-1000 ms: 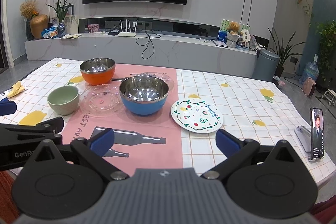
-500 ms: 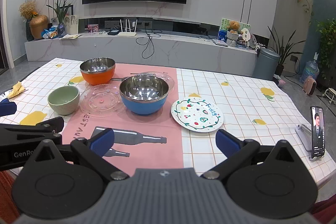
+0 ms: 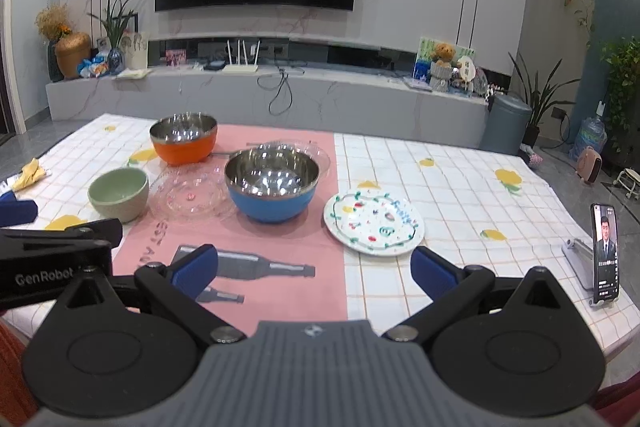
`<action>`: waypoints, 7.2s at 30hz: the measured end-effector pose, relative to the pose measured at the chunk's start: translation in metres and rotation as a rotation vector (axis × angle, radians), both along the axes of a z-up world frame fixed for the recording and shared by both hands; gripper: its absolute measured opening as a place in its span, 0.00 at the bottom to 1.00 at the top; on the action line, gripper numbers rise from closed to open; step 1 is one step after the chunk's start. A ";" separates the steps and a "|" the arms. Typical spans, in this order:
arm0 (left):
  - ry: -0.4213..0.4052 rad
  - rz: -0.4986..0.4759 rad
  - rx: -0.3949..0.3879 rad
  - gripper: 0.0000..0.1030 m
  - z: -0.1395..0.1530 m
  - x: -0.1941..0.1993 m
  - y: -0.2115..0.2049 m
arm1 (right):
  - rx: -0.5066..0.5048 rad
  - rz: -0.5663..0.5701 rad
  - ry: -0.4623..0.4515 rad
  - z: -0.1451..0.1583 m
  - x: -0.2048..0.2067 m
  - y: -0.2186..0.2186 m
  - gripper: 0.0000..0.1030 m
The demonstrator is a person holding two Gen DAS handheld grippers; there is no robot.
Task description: Organize plates and bowls
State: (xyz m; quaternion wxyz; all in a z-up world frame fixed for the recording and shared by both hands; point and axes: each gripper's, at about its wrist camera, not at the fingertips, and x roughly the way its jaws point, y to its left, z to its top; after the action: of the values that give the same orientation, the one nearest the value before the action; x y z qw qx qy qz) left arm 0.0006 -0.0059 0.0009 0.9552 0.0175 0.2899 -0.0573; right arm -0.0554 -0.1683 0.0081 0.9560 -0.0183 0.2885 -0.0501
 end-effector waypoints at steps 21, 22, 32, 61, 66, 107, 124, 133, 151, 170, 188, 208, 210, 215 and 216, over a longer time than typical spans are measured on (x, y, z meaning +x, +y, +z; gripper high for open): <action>-0.010 -0.110 -0.025 0.79 0.022 0.106 -0.018 | 0.113 -0.007 0.028 0.008 0.141 -0.038 0.85; 0.001 -0.128 -0.029 0.74 0.020 0.114 -0.020 | 0.115 -0.011 0.044 0.005 0.153 -0.038 0.82; 0.207 -0.119 -0.210 0.41 -0.028 0.186 -0.018 | 0.251 -0.043 0.231 -0.047 0.225 -0.046 0.49; 0.331 -0.058 -0.310 0.15 -0.055 0.208 -0.019 | 0.469 -0.035 0.341 -0.077 0.235 -0.067 0.14; 0.343 -0.034 -0.297 0.15 -0.039 0.180 -0.003 | 0.511 0.004 0.355 -0.069 0.209 -0.060 0.14; 0.477 0.159 -0.290 0.14 -0.063 0.079 0.070 | 0.597 0.163 0.501 -0.077 0.108 0.002 0.16; 0.330 0.136 -0.247 0.29 -0.017 0.096 0.079 | 0.425 0.177 0.376 -0.046 0.109 0.007 0.43; 0.217 0.061 -0.198 0.29 0.023 0.143 0.064 | 0.372 0.166 0.328 -0.019 0.148 0.012 0.47; 0.188 0.095 -0.239 0.31 -0.002 0.277 0.106 | 0.310 0.174 0.318 -0.003 0.292 0.065 0.56; 0.283 0.228 -0.603 0.40 -0.062 0.327 0.152 | 0.313 0.037 0.463 -0.064 0.409 0.099 0.48; 0.349 0.291 -0.550 0.29 -0.081 0.335 0.153 | 0.368 0.066 0.534 -0.080 0.418 0.111 0.08; 0.354 0.221 -0.456 0.10 -0.028 0.301 0.137 | 0.368 0.057 0.490 -0.030 0.378 0.102 0.07; 0.344 0.202 -0.439 0.10 -0.018 0.289 0.129 | 0.379 0.043 0.492 -0.022 0.364 0.094 0.07; 0.320 0.159 -0.407 0.10 -0.002 0.253 0.113 | 0.412 0.020 0.496 -0.003 0.324 0.075 0.07; 0.320 0.150 -0.413 0.10 0.002 0.248 0.111 | 0.413 0.015 0.495 0.000 0.315 0.072 0.07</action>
State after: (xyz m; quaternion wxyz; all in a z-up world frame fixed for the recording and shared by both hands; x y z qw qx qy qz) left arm 0.2482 0.1046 0.0030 0.8821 -0.2084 0.4199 -0.0462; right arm 0.2599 -0.0965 0.0085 0.8405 0.1624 0.5164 0.0225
